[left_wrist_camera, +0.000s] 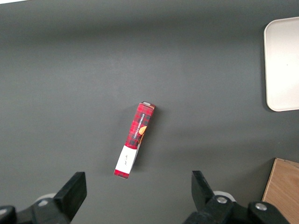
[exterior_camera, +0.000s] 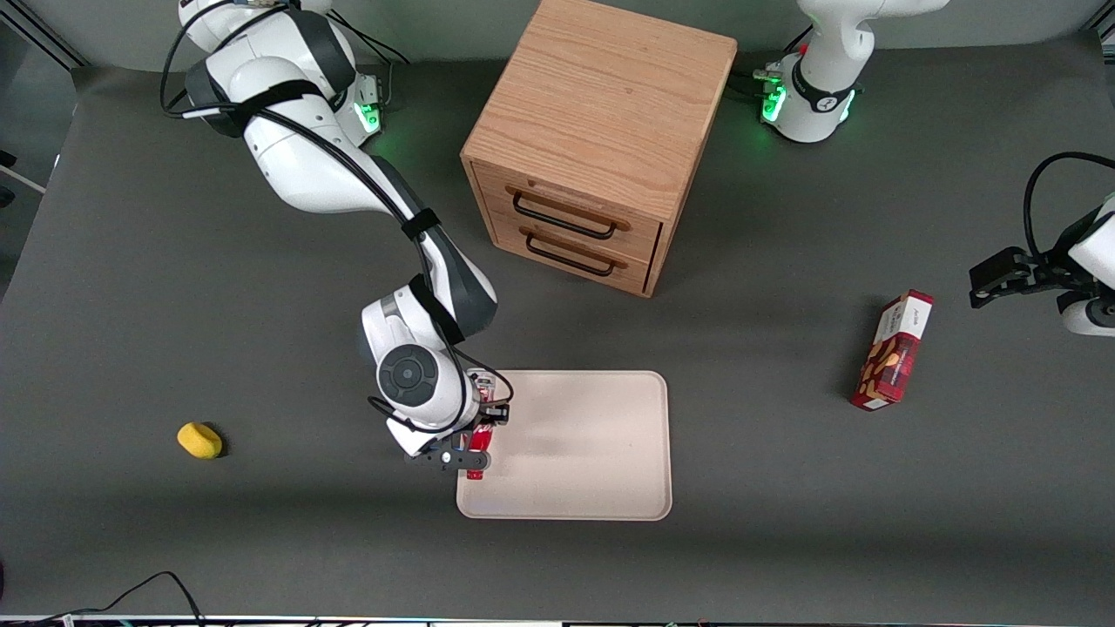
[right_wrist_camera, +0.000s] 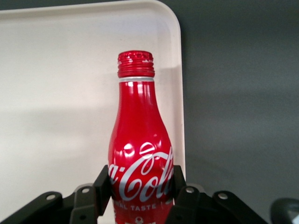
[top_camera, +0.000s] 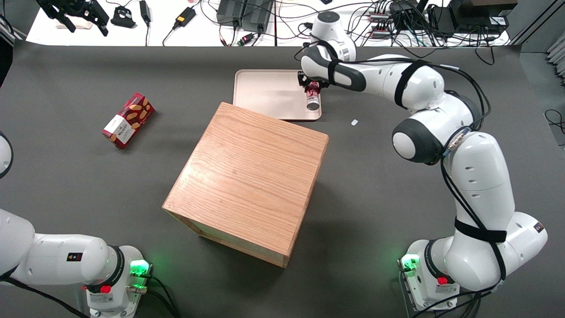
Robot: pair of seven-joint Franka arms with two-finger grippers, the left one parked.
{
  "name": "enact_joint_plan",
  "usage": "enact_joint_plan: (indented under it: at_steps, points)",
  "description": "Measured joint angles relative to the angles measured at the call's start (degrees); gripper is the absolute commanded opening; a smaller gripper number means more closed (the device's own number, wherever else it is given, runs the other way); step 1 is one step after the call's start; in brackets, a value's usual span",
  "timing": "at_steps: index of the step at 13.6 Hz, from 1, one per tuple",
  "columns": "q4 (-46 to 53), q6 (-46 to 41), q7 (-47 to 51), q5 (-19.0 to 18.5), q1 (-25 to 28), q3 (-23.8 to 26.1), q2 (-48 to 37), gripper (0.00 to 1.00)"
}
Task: Place coke bottle on tray
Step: 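Carry the bottle with the right gripper over the cream tray, then lower the bottle onto the tray and open the right gripper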
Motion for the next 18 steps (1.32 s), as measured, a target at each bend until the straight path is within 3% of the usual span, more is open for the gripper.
enact_joint_plan:
  at_steps: [9,10,11,12,18]
  points:
    - [0.5,4.8,0.0,-2.0,0.2,-0.4,3.1,0.0]
    - [0.5,5.0,0.0,-2.0,0.2,-0.4,3.2,0.27]
    - [0.5,5.1,0.0,-2.0,0.2,-0.4,3.2,0.75]
    - [0.5,5.2,0.0,-2.0,0.2,-0.4,3.2,1.0]
    - [1.0,5.4,0.0,-2.2,0.2,-0.4,3.3,1.0]
